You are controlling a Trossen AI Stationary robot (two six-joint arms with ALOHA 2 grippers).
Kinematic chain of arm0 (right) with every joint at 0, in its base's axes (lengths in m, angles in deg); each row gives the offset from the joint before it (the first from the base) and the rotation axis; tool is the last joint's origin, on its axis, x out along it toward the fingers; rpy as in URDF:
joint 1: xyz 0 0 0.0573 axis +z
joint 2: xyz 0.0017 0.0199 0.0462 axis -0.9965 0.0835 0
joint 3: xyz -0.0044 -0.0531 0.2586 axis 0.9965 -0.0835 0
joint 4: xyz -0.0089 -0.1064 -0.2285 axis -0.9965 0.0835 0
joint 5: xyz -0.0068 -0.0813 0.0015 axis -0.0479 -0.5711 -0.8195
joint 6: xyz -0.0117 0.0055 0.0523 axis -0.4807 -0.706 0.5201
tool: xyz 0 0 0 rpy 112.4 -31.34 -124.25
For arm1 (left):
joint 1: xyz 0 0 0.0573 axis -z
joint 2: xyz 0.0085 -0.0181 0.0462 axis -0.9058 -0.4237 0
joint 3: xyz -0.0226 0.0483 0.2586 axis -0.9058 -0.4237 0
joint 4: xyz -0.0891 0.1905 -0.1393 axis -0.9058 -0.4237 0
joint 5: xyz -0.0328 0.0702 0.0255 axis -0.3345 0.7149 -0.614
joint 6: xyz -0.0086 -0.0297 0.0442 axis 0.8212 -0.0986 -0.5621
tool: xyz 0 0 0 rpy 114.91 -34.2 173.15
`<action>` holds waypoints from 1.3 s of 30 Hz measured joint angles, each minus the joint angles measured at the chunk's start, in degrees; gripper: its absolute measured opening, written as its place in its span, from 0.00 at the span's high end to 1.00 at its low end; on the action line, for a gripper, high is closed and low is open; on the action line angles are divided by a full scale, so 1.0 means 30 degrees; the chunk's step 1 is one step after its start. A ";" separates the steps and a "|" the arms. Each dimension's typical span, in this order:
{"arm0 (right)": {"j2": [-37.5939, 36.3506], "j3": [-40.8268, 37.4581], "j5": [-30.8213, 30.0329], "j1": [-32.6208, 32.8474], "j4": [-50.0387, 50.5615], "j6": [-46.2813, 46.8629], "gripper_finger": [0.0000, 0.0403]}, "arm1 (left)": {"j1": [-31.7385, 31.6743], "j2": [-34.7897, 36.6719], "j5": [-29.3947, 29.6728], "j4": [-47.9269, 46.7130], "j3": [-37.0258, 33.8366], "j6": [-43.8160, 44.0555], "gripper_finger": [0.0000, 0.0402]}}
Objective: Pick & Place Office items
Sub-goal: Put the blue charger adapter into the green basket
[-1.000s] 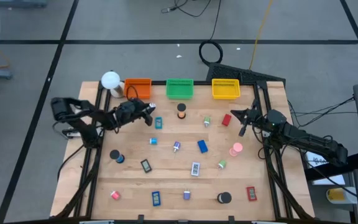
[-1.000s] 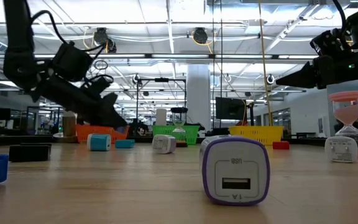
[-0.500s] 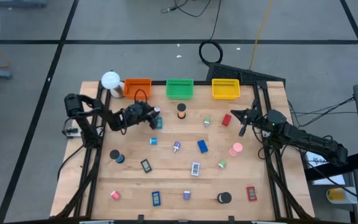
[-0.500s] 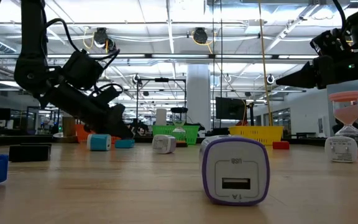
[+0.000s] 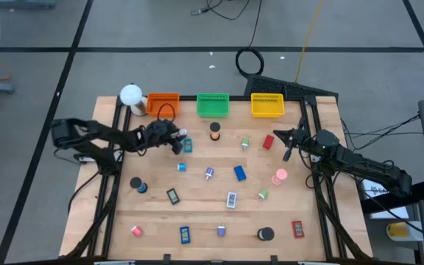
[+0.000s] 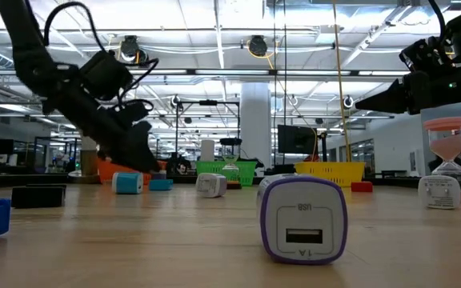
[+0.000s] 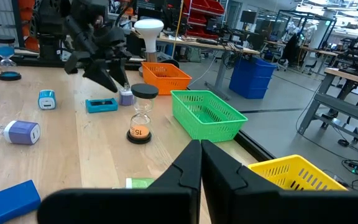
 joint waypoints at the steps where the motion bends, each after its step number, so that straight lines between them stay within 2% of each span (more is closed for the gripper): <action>1: -0.0006 0.0006 0.0000 0.0006 0.0006 -0.0002 1.00 | 0.0000 0.0603 -0.0110 -0.1851 0.0508 0.0008 0.44; 4: -0.0004 0.0000 0.0002 0.0002 0.0006 -0.0002 1.00 | -0.0029 0.1758 -0.0091 -0.7459 0.2579 0.0012 0.40; 7: 0.0000 0.0005 0.0005 0.0006 0.0006 -0.0001 1.00 | -0.0216 0.1899 -0.0296 -1.2032 0.5213 -0.0119 0.35; 11: -0.0003 -0.0002 0.0003 0.0006 0.0004 -0.0007 1.00 | -0.0696 0.1224 -0.2295 -1.6103 0.8702 -0.1498 0.30; 15: 0.0002 -0.0002 0.0006 0.0003 0.0003 -0.0003 1.00 | -0.1162 -0.0172 -0.4218 -1.9719 1.1823 -0.3625 0.33; 19: 0.0002 -0.0002 0.0005 0.0000 0.0006 -0.0007 1.00 | -0.1295 -0.2046 -0.3867 -2.2778 1.4129 -0.5477 0.40; 24: -0.0002 0.0000 0.0001 0.0002 0.0004 -0.0006 1.00 | -0.1282 -0.4363 -0.3908 -2.5092 1.6355 -0.6137 0.43; 29: 0.0002 -0.0002 0.0005 0.0005 0.0006 -0.0006 1.00 | -0.1280 -0.6095 -0.3573 -2.6542 1.7842 -0.7133 0.36; 34: 0.0002 0.0002 0.0006 0.0001 0.0006 -0.0006 1.00 | -0.1602 -0.6603 -0.3566 -2.6335 1.8084 -0.8283 0.29; 39: -0.0006 0.0002 0.0003 0.0005 0.0005 -0.0005 1.00 | -0.1979 -0.6588 -0.3209 -2.5917 1.8084 -0.9131 0.28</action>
